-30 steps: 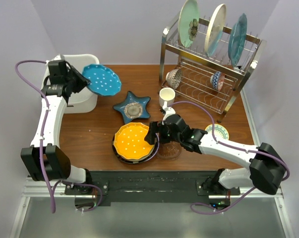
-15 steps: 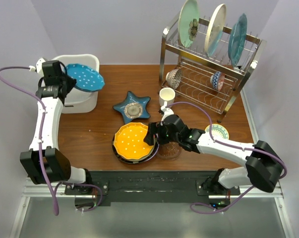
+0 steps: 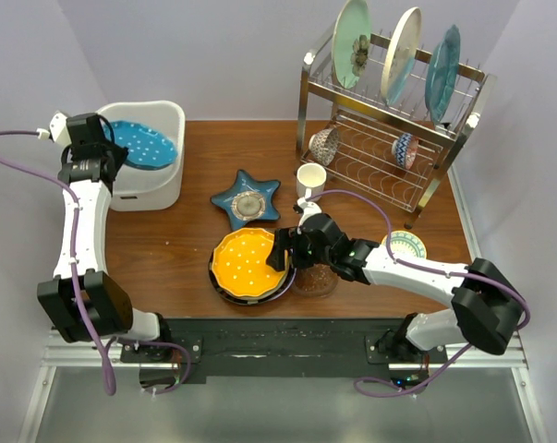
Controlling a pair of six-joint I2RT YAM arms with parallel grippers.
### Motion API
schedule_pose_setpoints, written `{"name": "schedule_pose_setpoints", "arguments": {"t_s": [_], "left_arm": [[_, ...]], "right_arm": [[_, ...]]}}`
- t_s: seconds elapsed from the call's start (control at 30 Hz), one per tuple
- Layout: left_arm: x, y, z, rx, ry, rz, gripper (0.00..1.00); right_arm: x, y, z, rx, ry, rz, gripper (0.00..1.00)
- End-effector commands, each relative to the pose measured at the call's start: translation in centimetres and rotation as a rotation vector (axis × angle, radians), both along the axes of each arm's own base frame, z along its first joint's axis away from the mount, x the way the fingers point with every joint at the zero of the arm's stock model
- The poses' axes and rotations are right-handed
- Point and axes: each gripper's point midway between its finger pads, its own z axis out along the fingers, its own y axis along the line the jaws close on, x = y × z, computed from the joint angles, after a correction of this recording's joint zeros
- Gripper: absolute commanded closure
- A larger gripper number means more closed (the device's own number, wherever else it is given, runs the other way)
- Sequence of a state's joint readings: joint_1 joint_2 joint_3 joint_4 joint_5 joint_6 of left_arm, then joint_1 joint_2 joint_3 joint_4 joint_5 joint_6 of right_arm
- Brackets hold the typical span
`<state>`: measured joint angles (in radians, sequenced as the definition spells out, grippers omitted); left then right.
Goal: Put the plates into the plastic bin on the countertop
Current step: Place the plate in the plastic bin.
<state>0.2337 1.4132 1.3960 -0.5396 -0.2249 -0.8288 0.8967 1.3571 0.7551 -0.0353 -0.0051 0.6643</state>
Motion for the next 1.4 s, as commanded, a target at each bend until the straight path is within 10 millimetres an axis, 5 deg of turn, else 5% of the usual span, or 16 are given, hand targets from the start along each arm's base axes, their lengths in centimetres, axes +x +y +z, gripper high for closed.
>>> {"name": "schedule_pose_setpoints", "arguments": {"t_s": [0.0,0.47,1.1,1.37], "left_arm": [[3.2,1.6,7.5,0.033,-0.256,0.049,1.0],[5.2,4.2,5.9,0.082,-0.208,0.12,1.0],[11.3,4.5,0.6,0.111,-0.104,-0.026,1.0],[11.6,4.9,-2.1,0.129,0.004,-0.044,1.0]], "right_arm": [[0.4,1.3,1.5,0.04,-0.029,0.032,0.03],[0.7,1.5,1.2,0.016,-0.031,0.035,0.02],[0.9,1.6,1.0,0.002,-0.027,0.035,0.03],[0.7,1.6,0.9,0.001,-0.017,0.039,0.03]]}}
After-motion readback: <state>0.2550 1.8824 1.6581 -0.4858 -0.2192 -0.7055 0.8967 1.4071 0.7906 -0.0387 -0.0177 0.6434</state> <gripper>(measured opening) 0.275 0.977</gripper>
